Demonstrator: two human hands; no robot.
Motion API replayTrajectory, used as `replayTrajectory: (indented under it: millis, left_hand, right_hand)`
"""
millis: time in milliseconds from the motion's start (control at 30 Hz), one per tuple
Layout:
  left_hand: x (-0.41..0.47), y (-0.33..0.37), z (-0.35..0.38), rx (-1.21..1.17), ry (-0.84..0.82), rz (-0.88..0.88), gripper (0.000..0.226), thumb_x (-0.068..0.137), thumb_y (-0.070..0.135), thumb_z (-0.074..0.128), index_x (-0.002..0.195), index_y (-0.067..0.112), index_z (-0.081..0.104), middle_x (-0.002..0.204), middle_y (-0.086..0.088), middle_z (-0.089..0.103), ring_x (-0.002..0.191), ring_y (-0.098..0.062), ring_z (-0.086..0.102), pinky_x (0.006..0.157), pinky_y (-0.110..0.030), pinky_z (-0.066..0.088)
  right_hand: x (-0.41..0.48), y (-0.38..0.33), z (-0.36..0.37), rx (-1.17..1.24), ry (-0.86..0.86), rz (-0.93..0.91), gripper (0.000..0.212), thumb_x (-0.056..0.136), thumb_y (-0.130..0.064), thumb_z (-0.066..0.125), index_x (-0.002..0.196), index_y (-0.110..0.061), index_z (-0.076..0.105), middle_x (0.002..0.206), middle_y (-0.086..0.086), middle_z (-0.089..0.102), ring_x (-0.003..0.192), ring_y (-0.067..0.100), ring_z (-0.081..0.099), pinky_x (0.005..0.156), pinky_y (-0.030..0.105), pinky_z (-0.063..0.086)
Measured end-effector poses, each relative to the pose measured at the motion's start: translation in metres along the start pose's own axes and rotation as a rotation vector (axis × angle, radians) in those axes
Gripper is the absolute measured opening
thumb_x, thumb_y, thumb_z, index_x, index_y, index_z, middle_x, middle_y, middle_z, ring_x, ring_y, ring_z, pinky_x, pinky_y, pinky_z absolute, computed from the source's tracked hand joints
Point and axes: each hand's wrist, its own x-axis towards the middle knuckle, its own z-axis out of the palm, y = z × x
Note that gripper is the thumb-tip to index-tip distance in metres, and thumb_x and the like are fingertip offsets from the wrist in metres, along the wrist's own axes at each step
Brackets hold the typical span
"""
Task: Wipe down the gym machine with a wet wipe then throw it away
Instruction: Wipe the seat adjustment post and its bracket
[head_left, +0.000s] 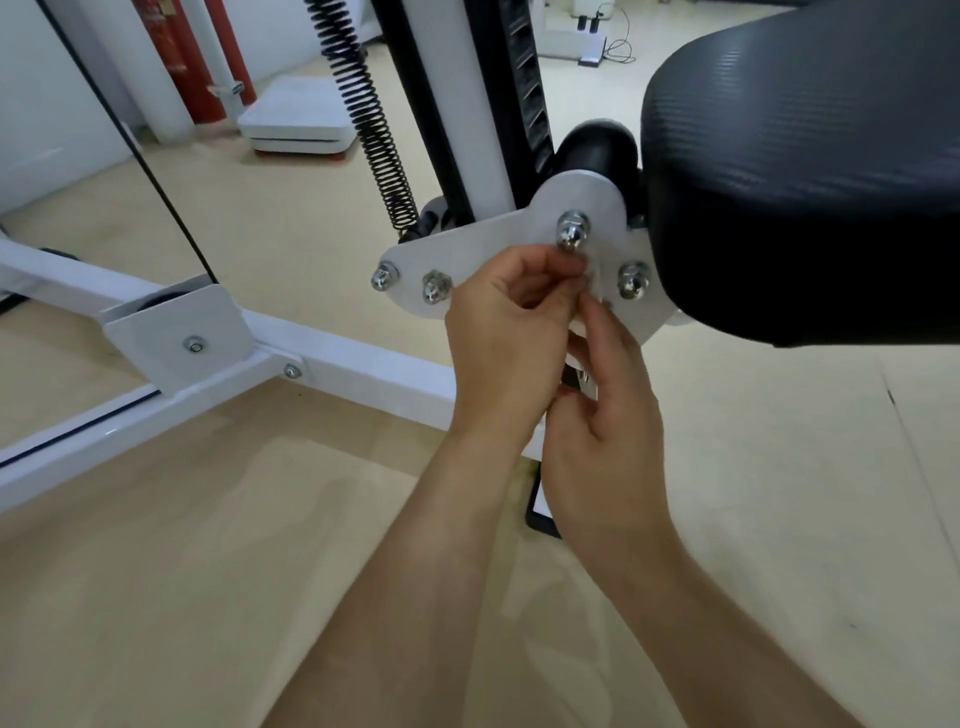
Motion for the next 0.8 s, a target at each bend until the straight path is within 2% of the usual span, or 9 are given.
replayTrajectory:
  millis: [133,233,334,434,534,634,667,734,801]
  left_hand:
    - [-0.001,0.002,-0.003,0.128,-0.108,0.088,0.025,0.085,-0.002,0.065,0.083,0.021,0.072,0.082,0.011,0.074,0.081,-0.004,0.070,0.079,-0.023,0.056]
    - [0.005,0.000,-0.012,0.259,-0.169,0.172,0.023,0.085,0.005,0.066,0.086,0.025,0.076,0.079,0.020,0.072,0.078,-0.001,0.069,0.077,-0.035,0.058]
    - [0.001,-0.018,-0.017,0.341,-0.081,0.128,0.024,0.083,0.005,0.067,0.080,0.026,0.077,0.073,0.016,0.072,0.067,-0.005,0.068,0.066,-0.036,0.058]
    - [-0.014,-0.038,-0.013,0.290,-0.013,-0.052,0.033,0.082,0.001,0.065,0.074,0.031,0.074,0.071,0.014,0.072,0.068,-0.007,0.069,0.073,-0.036,0.058]
    - [-0.021,-0.047,-0.003,0.275,0.022,-0.038,0.027,0.082,0.001,0.066,0.080,0.026,0.076,0.078,0.014,0.073,0.075,-0.005,0.068,0.078,-0.030,0.056]
    - [-0.029,-0.045,0.004,0.361,0.005,0.036,0.022,0.086,0.006,0.066,0.088,0.025,0.077,0.082,0.020,0.071,0.076,0.004,0.065,0.073,-0.010,0.047]
    - [-0.032,-0.047,0.005,0.332,0.008,0.004,0.021,0.086,0.006,0.065,0.089,0.024,0.076,0.083,0.018,0.072,0.077,0.003,0.066,0.073,-0.010,0.047]
    - [-0.035,-0.051,0.008,0.162,0.017,-0.148,0.021,0.084,0.001,0.066,0.090,0.019,0.075,0.085,0.009,0.075,0.081,-0.005,0.069,0.080,-0.021,0.054]
    - [-0.038,-0.055,0.010,-0.014,0.054,-0.284,0.021,0.081,-0.005,0.067,0.090,0.012,0.072,0.085,-0.001,0.075,0.085,-0.015,0.072,0.083,-0.030,0.056]
  right_hand:
    - [-0.006,0.007,0.001,-0.024,-0.085,-0.012,0.079,0.078,0.000,0.039,0.153,-0.018,0.023,0.155,-0.008,0.031,0.133,0.008,0.043,0.099,0.042,0.049]
    - [-0.006,0.009,0.004,-0.035,-0.134,-0.020,0.086,0.083,0.008,0.048,0.155,-0.024,0.014,0.158,-0.011,0.020,0.125,0.002,0.048,0.090,0.039,0.054]
    - [-0.006,0.010,0.007,-0.032,-0.182,0.012,0.089,0.077,0.007,0.050,0.151,-0.032,0.020,0.149,-0.011,0.035,0.124,0.003,0.049,0.092,0.034,0.053]
    - [-0.011,0.018,0.002,0.059,-0.163,0.137,0.081,0.070,0.004,0.046,0.143,-0.030,0.038,0.134,-0.012,0.051,0.124,-0.001,0.049,0.096,0.031,0.050]
    - [-0.010,0.022,-0.011,0.181,-0.075,0.255,0.070,0.075,0.021,0.040,0.128,-0.022,0.054,0.125,-0.008,0.061,0.118,0.003,0.056,0.094,0.021,0.049]
    - [-0.002,0.021,-0.026,0.468,0.033,0.504,0.051,0.083,0.018,0.042,0.116,-0.016,0.061,0.121,0.004,0.065,0.110,0.017,0.065,0.092,0.037,0.055]
    - [0.001,0.020,-0.029,0.570,0.039,0.603,0.043,0.086,0.014,0.044,0.113,-0.015,0.061,0.117,0.006,0.067,0.105,0.019,0.067,0.087,0.037,0.057]
    - [0.008,0.025,-0.030,0.737,0.003,0.751,0.033,0.089,0.008,0.045,0.115,-0.006,0.060,0.109,0.011,0.068,0.093,0.020,0.069,0.076,0.033,0.056]
    - [0.017,0.031,-0.030,0.874,-0.023,0.812,0.032,0.090,0.007,0.048,0.121,0.006,0.058,0.110,0.018,0.068,0.093,0.023,0.068,0.080,0.032,0.055]
